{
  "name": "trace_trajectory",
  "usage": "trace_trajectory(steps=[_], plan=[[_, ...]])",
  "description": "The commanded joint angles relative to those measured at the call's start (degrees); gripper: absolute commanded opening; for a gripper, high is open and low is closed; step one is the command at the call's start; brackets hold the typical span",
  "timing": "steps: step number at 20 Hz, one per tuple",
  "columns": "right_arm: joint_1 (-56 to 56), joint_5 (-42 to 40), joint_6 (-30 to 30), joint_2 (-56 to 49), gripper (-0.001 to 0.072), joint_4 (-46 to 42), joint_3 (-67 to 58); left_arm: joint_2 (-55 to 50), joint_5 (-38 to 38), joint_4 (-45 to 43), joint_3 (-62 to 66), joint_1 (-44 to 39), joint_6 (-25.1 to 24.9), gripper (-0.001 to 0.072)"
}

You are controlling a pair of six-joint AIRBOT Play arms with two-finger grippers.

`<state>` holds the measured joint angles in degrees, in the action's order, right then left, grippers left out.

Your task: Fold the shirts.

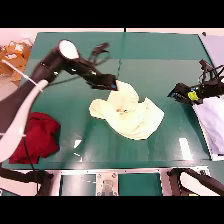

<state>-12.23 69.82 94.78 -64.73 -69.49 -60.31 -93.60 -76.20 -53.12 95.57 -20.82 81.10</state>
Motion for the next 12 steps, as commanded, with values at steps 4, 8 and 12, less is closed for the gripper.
trace_trajectory(steps=[4, 8, 12], plan=[[-6.73, 0.33, -0.83, -6.05, 0.0501, -0.09, 5.6, -0.28, -0.94, -9.38, -13.4, 13.31, 1.7, 0.0715], [-10.16, -2.29, -1.01, -9.44, 0.05, -0.09, 10.16, -2.25, 11.78, -5.2, -21.84, 13.46, -1.6, 0.0715], [-8.98, -6.58, -6.36, -14.56, 0.0492, 7.63, 13.22, -6.1, 15.61, 8.41, -22.18, 13.22, -9.29, 0.0714]])
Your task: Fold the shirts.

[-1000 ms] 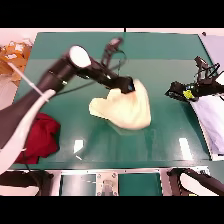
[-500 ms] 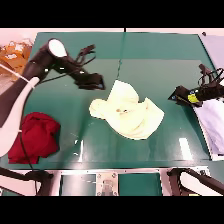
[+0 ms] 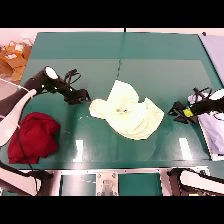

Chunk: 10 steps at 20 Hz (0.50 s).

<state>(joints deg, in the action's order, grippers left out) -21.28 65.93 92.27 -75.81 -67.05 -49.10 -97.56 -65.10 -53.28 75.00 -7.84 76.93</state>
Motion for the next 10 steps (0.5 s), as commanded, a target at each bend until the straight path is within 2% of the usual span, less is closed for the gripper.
trace_trajectory(steps=[1, 3, 4, 5, 6, 7, 8, 9, 10], plan=[[0.22, -2.91, -5.55, -4.9, 0.0492, 7.5, 2.01, -2.86, 4.22, 10.43, -1.62, 0.24, -6.03, 0.0713], [0.66, -3.82, -9.31, -7.02, 0.0489, 12.24, 2.01, -4.17, 2.56, 13.57, -1.62, 0.17, -7.06, 0.0713], [0.72, -3.98, -10.45, -7.63, 0.046, 13.7, 2.01, -4.85, 2.23, 14.16, -1.62, -0.44, -6.99, 0.0713], [0.85, -3.98, -11.52, -7.93, 0.0386, 14.99, 2.03, -5.31, 2.08, 14.32, -1.62, -1.31, -6.99, 0.0707], [0.98, -3.98, -12.76, -7.98, 0.0335, 16.37, 2.03, -5.68, 2.1, 14.34, -1.62, -2.38, -7.1, 0.0612], [0.96, -3.96, -13.75, -7.96, 0.0255, 17.7, 2.03, -5.79, 2.12, 14.32, -1.62, -3.37, -7.89, 0.0433], [0.96, -3.93, -15.15, -7.96, 0.0107, 18.99, 2.01, -5.7, 1.62, 14.34, -1.38, -3.96, -9.18, 0.0153], [0.96, -3.63, -16.79, -7.91, 0.0015, 20.44, 1.81, -5.7, -0.48, 14.75, -0.48, -3.96, -9.97, 0.0024], [0.96, -2.71, -17.84, -7.87, 0.0014, 22.14, 1.14, -5.6, -3.98, 14.71, 1.18, -3.5, -9.86, 0.0022]])
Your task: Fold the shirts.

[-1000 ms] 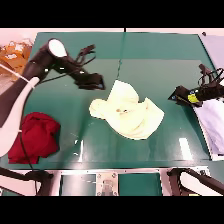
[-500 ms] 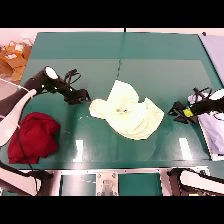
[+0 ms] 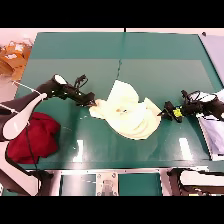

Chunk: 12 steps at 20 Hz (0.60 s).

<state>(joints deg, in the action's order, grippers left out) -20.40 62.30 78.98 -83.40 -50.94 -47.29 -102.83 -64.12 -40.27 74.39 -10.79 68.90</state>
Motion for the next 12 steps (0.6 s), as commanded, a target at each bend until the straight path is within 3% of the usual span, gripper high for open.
trace_trajectory(steps=[1, 4, 9, 12], plan=[[0.09, 2.19, -4.68, -0.09, 0.0013, 7.39, -1.81, 0.04, -8.33, 1.44, 3.72, 0.13, -1.22, 0.0022], [0.09, 6.51, -4.66, 4.02, 0.0013, 11.85, -7.78, 6.25, -11.52, -2.32, 9.35, 1.27, 3.5, 0.002], [-1.29, 8.46, -3.23, 18.73, 0.0014, 21.33, -26.38, 25.05, -11.47, -16.06, 21.64, 1.36, 12.13, 0.0021], [-3.63, 5.6, -0.7, 27.3, 0.0014, 21.97, -38.8, 36.61, -11.37, -17.05, 28.79, 1.36, 12.72, 0.0021]])
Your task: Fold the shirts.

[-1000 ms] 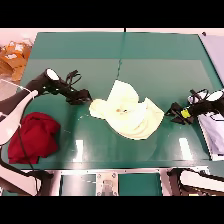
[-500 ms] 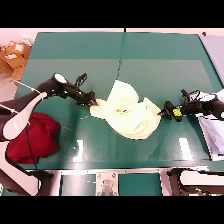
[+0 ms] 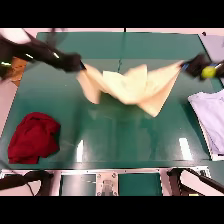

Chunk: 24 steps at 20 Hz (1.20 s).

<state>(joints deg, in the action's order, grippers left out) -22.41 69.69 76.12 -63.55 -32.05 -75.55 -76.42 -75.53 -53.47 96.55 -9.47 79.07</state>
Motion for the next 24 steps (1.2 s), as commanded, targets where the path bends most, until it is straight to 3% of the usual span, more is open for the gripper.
trace_trajectory(steps=[1, 6, 10, 13, 19, 24], plan=[[-2.8, -2.93, 3.74, 9.86, 0.0014, 3.08, -14.62, 13.44, 0.07, -3.8, 8.94, 0.04, 2.64, 0.0021], [-8.2, -4.22, 9.42, 13.7, 0.0014, 2.54, -31.23, 25.59, -1.31, -3.93, 14.38, 0.04, 2.6, 0.0022], [-8.17, -4.66, 9.4, 10.32, 0.0014, 1.99, -32.41, 26.53, -6.12, -9.81, 13.4, 0.04, 3.28, 0.0022], [-4.15, -4.07, 8.7, 3.41, 0.0014, 1.77, -30.62, 25.14, -5.64, -12.31, 4.46, 0.04, 3.45, 0.0022], [17.03, -9.94, 5.92, -15.19, 0.0014, -14.01, -21.03, 19.17, 8.31, -10.84, -27.78, 0.04, 3.41, 0.0022], [24.65, -10.58, 5.97, -36.2, 0.0015, -15.56, -20.63, 7.34, 23.34, -10.6, -45.38, 0.04, 3.32, 0.0022]])
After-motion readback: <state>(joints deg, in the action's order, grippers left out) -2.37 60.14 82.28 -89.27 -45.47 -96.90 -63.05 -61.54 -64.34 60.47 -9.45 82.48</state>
